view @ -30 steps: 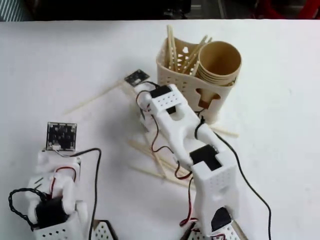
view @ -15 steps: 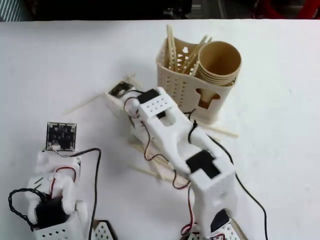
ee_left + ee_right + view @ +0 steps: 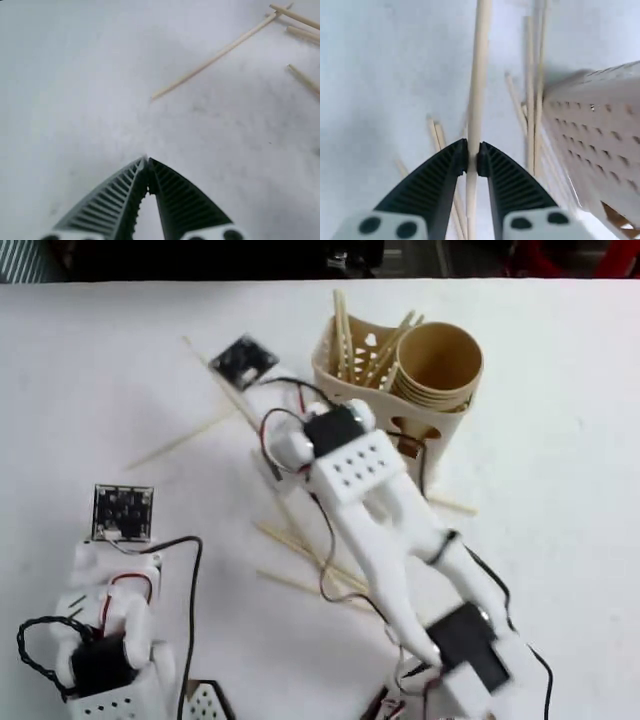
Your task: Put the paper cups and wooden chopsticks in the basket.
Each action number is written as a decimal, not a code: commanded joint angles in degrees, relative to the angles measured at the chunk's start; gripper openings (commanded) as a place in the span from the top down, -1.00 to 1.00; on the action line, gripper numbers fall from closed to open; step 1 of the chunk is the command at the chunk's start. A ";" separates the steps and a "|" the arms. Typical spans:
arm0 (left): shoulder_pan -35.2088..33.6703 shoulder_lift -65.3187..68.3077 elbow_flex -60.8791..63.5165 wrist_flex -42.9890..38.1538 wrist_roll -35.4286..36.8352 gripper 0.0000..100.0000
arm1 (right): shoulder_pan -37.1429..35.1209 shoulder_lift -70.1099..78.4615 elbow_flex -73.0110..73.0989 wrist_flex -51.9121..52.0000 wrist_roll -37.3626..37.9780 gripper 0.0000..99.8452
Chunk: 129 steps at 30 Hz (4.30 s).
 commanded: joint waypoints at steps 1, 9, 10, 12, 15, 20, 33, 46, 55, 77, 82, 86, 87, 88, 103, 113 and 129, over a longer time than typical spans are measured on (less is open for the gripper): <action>-0.40 -0.48 0.09 -1.41 -0.09 0.95 | -0.04 -9.19 -5.45 0.22 -2.02 0.96; -0.40 -0.48 0.18 -1.41 -0.18 0.95 | 6.99 -14.11 -22.77 -7.25 -6.77 0.96; -0.40 -0.48 0.18 -1.41 -0.18 0.95 | 8.57 -14.11 -24.18 -9.36 -7.56 0.96; -0.40 -0.48 0.26 -1.41 -0.26 0.95 | 11.56 -14.20 -25.58 -13.93 -8.88 0.96; -0.40 -0.48 0.88 -1.93 -0.35 0.95 | 14.46 -14.46 -25.76 -20.88 -9.41 0.96; -0.40 -0.48 1.05 -2.55 -0.35 0.95 | 16.31 -14.29 -21.80 -27.91 -9.41 0.96; -0.40 -0.48 1.05 -2.55 -0.35 0.95 | 20.09 -14.81 12.22 -58.95 -9.41 0.96; -0.40 -0.48 1.05 -2.64 -0.35 0.95 | 20.62 -14.73 33.14 -69.05 -8.88 0.93; -0.40 -0.48 1.05 -2.55 -0.35 0.95 | 21.23 -21.05 25.67 -54.46 -9.14 0.73; -0.40 -0.48 1.14 -2.64 -0.18 0.95 | 5.76 -37.41 21.89 -7.87 -5.63 0.73; -0.40 -0.48 1.14 -2.64 -0.26 0.95 | -0.31 -28.09 21.89 -1.71 -5.63 0.72; -0.40 -0.48 1.14 -2.64 -0.35 0.95 | -4.18 -18.33 22.07 -0.22 -5.63 0.72; -0.40 -0.48 1.14 -2.64 -0.35 0.95 | -4.79 -15.87 22.07 -0.22 -5.63 0.72; -0.40 -0.48 1.14 -2.64 -0.35 0.95 | -5.32 -13.41 22.07 -0.31 -5.63 0.71; -0.40 -0.48 1.14 -2.64 -0.35 0.95 | -6.90 11.47 21.80 -10.86 -5.10 0.56; -0.40 -0.48 1.14 -2.55 -0.35 0.95 | -6.02 18.86 21.80 -12.88 -0.62 0.68; -0.40 -0.48 1.14 -2.55 -0.44 0.95 | 0.84 10.24 21.80 -12.26 11.69 0.96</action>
